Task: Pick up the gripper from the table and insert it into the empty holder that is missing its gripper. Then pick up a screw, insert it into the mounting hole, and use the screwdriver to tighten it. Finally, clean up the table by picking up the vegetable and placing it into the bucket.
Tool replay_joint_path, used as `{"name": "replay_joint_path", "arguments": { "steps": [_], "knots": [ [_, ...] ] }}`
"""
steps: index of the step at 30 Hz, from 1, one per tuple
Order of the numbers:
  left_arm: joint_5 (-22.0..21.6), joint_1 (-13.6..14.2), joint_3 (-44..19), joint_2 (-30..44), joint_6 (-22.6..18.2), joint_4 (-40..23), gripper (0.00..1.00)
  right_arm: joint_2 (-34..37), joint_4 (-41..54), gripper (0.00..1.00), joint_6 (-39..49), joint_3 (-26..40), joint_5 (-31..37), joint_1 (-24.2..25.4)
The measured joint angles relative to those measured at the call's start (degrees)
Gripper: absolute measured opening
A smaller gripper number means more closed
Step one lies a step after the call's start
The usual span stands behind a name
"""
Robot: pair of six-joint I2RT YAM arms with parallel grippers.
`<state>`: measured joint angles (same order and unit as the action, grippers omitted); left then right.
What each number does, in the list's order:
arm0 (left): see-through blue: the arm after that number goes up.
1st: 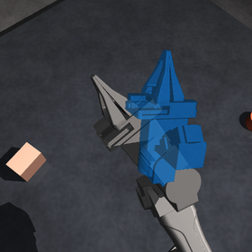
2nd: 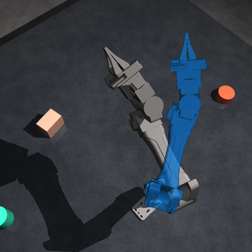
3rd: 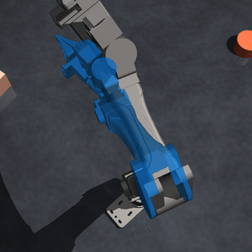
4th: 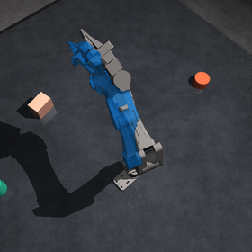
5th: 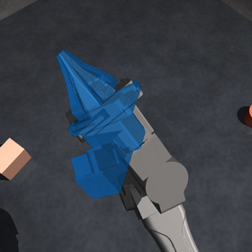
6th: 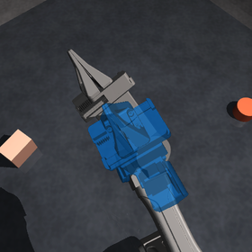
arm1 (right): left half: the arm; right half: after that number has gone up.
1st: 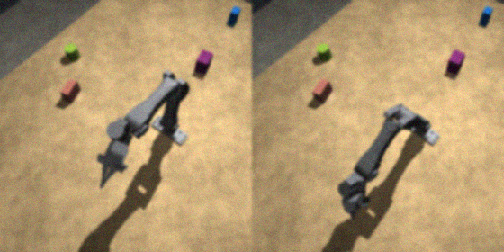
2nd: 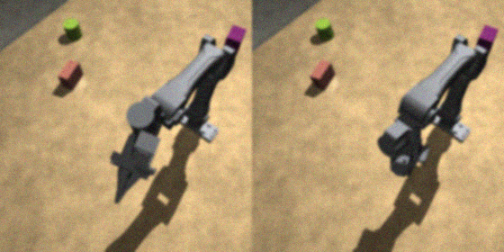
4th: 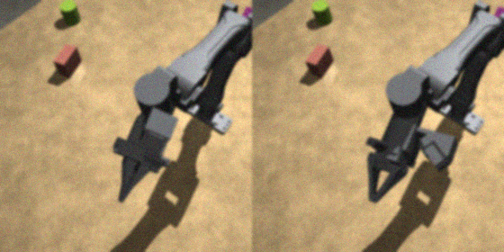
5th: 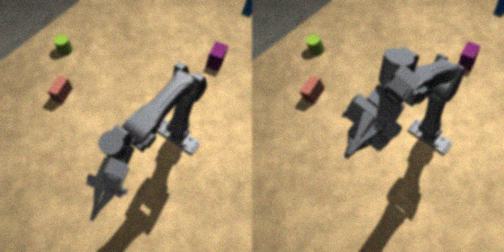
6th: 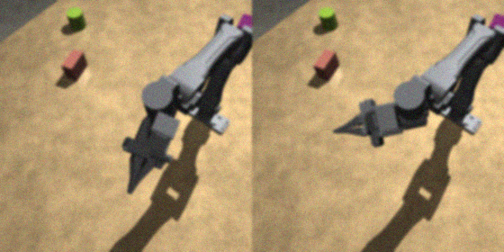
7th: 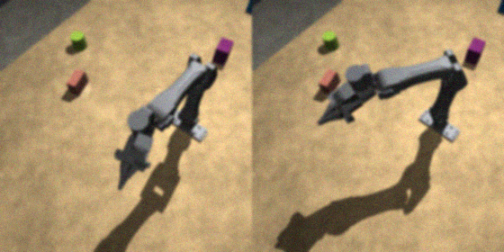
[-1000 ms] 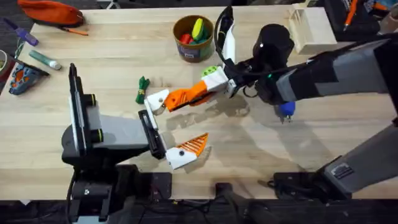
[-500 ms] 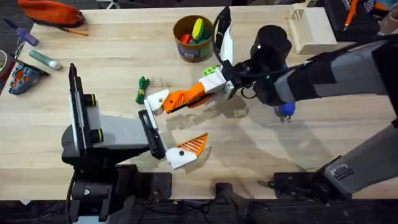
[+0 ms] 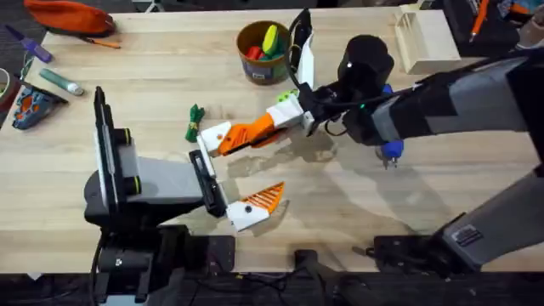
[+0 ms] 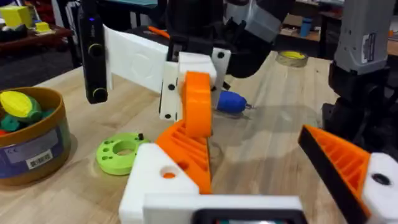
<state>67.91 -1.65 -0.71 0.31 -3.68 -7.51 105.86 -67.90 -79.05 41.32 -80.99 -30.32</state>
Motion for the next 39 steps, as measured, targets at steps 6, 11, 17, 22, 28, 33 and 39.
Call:
{"name": "replay_joint_path", "arguments": {
  "steps": [6,11,17,22,28,33,39],
  "knots": [
    [0.0,0.0,0.0,0.0,0.0,0.0,0.985,0.0,0.0,0.009,0.0,0.1,2.2,-0.8],
    [0.0,0.0,0.0,0.0,0.0,0.0,0.985,0.0,0.1,0.009,0.0,0.1,2.1,-0.8],
    [0.0,0.0,0.0,0.0,0.0,0.0,0.985,0.0,1.2,0.009,-0.2,0.1,2.1,-1.2],
    [0.0,0.0,0.0,0.0,0.0,0.0,0.985,0.0,1.3,0.008,-0.2,0.2,2.1,-1.3],
    [0.0,0.0,0.0,0.0,0.1,0.0,0.985,0.0,2.3,0.008,-0.2,0.4,1.8,-1.7],
    [0.0,0.0,0.0,0.0,0.0,0.0,0.985,0.0,3.8,0.008,-0.2,1.5,0.6,-2.3],
    [-0.3,0.0,0.0,0.0,-0.4,0.0,0.985,0.0,4.2,0.008,0.1,2.6,-0.3,-2.3]
  ]
}}
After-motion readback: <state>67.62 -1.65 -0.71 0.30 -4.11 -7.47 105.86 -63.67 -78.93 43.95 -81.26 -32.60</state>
